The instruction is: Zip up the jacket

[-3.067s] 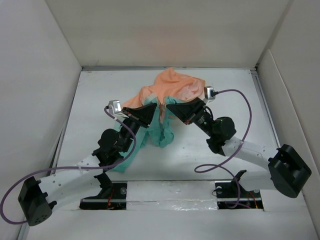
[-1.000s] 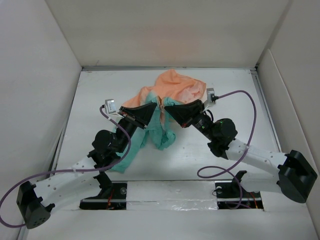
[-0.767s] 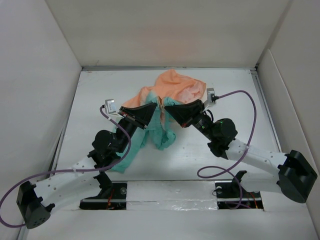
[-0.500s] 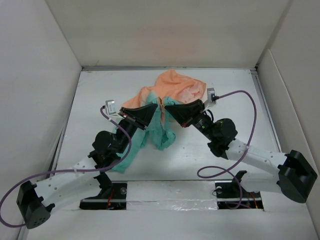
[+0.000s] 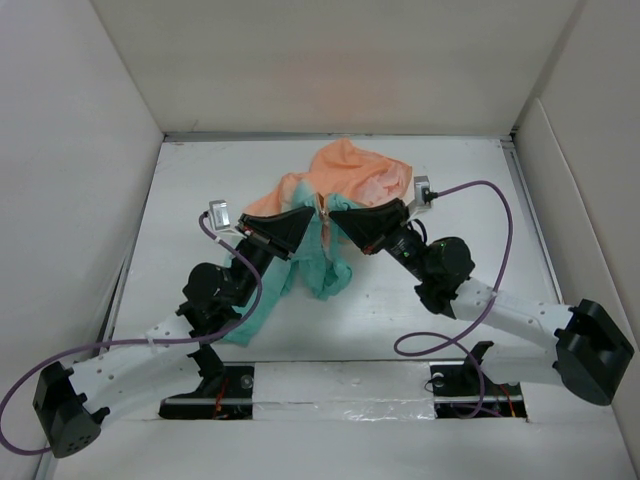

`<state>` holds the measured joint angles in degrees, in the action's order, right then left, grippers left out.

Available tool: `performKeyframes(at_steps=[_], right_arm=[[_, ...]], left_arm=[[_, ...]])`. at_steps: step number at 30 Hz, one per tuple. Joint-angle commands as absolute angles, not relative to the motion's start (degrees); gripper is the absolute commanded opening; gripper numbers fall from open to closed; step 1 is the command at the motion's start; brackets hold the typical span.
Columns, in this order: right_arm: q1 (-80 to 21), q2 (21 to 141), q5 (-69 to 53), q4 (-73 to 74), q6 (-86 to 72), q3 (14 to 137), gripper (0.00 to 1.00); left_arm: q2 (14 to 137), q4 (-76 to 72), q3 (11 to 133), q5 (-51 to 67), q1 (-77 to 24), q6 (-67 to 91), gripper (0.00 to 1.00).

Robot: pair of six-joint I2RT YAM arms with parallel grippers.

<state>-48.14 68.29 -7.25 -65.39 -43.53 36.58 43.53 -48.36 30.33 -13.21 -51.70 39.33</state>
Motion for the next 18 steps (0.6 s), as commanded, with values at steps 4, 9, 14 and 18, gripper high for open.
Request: performKeyframes(at_steps=[4,9,14,18], right_arm=[[-48.8,68.6,-6.2,-71.6,-43.5,37.5,0.0],[-48.8,68.2,-6.1,-71.8,-43.7,37.3,0.0],[-48.8,67.5,-5.1,-71.5,-43.4,36.9,0.0],[-48.8,67.8,-4.4,-71.2,-43.0,37.2,0.0]], left_arm=[[43.7,-54.1,29.4,-10.7,-51.9,40.2,0.0],[43.9,-54.5,29.4,-10.5,-51.9,40.3,0.0],[44.1,-54.1,29.6,-10.3,-51.9,40.2,0.0],[44.3,-54.5,29.3,-9.9,-51.9,40.6,0.0]])
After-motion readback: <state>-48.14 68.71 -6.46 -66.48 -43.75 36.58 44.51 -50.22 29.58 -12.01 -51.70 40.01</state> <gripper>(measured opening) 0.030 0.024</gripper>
